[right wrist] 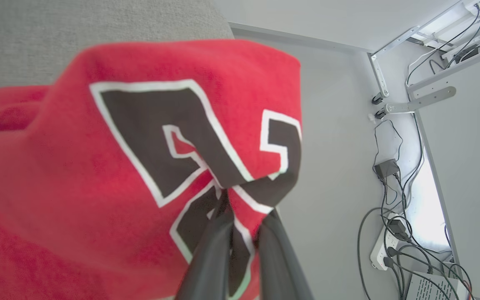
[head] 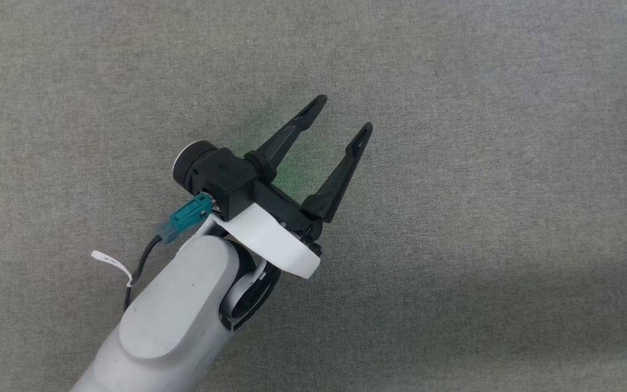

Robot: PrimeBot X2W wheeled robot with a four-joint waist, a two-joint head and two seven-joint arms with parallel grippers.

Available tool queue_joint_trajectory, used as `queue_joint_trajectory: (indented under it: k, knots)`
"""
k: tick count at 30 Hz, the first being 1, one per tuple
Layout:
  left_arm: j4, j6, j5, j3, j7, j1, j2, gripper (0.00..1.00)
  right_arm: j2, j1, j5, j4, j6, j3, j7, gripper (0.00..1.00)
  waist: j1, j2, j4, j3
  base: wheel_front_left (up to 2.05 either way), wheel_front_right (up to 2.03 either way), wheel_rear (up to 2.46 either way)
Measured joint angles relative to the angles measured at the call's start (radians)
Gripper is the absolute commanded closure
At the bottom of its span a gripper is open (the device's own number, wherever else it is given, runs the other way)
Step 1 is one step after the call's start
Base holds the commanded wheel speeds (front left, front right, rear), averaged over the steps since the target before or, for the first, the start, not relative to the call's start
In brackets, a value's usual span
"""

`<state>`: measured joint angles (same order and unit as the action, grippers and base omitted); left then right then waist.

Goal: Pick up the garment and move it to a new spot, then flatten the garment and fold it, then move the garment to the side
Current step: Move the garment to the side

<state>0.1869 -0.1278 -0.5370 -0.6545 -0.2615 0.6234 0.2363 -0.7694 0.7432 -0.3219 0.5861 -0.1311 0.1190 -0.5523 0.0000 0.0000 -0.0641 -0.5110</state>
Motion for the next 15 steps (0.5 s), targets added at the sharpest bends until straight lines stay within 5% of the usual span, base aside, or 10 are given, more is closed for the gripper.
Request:
queue_joint_trajectory:
  k: [10,12,13,15]
  knots:
    - [-0.001,0.000,-0.003,-0.034,0.000,0.040,0.000,0.00,0.042,0.082,0.186,0.165,0.000,0.083,0.100,0.96,0.0001,0.0000,0.012,-0.030,0.00,0.00,0.00]
    - [-0.002,0.000,-0.004,-0.035,0.000,0.044,0.000,0.00,0.061,0.094,0.204,0.191,0.000,0.102,0.123,0.51,0.0000,0.0000,0.016,-0.031,0.00,0.00,0.00]
    - [-0.001,0.000,-0.005,-0.036,0.000,0.044,0.000,0.00,0.069,0.100,0.215,0.202,0.000,0.108,0.131,0.03,0.0000,0.0000,0.018,-0.031,0.00,0.00,0.00]
    - [-0.001,0.000,-0.007,-0.031,0.000,0.044,0.002,0.00,0.082,0.110,0.235,0.224,0.000,0.117,0.134,0.00,0.0000,0.0000,0.021,-0.028,0.00,0.00,0.00]
